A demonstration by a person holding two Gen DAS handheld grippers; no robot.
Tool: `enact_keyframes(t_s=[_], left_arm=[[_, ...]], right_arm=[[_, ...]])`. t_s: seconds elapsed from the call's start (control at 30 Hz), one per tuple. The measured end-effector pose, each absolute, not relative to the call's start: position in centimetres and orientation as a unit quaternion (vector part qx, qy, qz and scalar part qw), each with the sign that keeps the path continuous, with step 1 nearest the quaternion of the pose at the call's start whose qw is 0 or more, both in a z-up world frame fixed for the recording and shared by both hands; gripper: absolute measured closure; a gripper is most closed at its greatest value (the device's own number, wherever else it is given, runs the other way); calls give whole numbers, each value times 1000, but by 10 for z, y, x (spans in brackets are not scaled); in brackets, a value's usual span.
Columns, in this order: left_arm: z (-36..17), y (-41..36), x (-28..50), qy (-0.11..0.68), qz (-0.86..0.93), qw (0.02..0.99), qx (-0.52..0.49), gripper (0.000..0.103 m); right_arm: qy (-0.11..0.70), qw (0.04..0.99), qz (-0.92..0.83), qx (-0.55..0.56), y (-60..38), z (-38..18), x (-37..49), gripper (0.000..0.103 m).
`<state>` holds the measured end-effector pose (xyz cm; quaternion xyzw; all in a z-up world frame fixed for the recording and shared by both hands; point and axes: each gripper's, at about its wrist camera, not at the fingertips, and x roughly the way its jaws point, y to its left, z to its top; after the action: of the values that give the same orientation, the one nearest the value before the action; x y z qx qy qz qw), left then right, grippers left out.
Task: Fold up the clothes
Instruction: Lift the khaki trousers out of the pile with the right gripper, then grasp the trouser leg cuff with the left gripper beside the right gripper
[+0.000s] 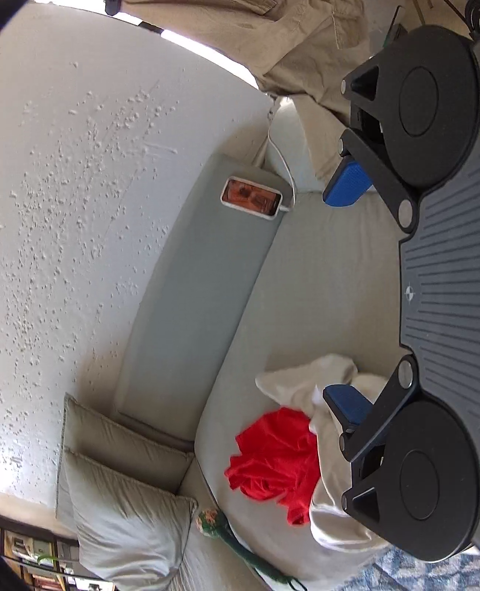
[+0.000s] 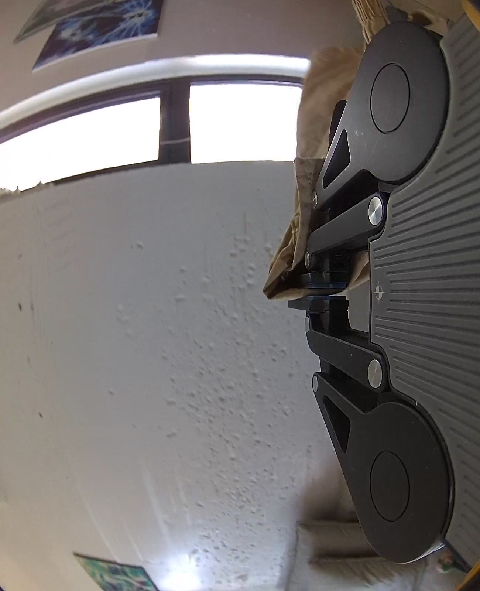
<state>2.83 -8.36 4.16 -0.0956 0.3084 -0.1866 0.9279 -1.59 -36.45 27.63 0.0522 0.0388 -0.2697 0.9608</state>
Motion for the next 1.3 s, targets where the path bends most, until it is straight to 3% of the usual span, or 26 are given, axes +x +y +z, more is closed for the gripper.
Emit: enact_keyframes(t_s=[0.13, 0.2, 0.27, 0.3, 0.43, 0.63, 0.77, 0.97, 1.3], left_arm=[[24, -32, 31, 327, -106, 936, -81, 1], [16, -5, 30, 334, -58, 938, -76, 1], [10, 22, 29, 342, -8, 937, -73, 1], [8, 32, 28, 344, 14, 936, -73, 1], [3, 56, 25, 348, 59, 933, -69, 1], [-10, 17, 22, 364, -33, 929, -53, 1], [-36, -23, 22, 402, -98, 908, -58, 1], [-81, -79, 20, 492, -154, 854, -72, 14], [-155, -78, 23, 570, -183, 745, -295, 19]], right_arm=[[83, 973, -204, 69, -309, 220, 29, 99], [130, 973, -155, 111, -274, 180, 47, 89], [204, 961, -93, 163, -235, 134, 58, 57], [238, 952, -58, 182, -221, 112, 62, 54], [313, 929, 39, 196, -175, 55, 50, 53], [301, 931, 2, 205, -215, 29, -17, 39], [280, 931, -80, 219, -271, 22, -68, 38], [291, 891, -163, 309, -347, -24, -122, 38], [301, 817, -175, 459, -408, -108, -172, 48]])
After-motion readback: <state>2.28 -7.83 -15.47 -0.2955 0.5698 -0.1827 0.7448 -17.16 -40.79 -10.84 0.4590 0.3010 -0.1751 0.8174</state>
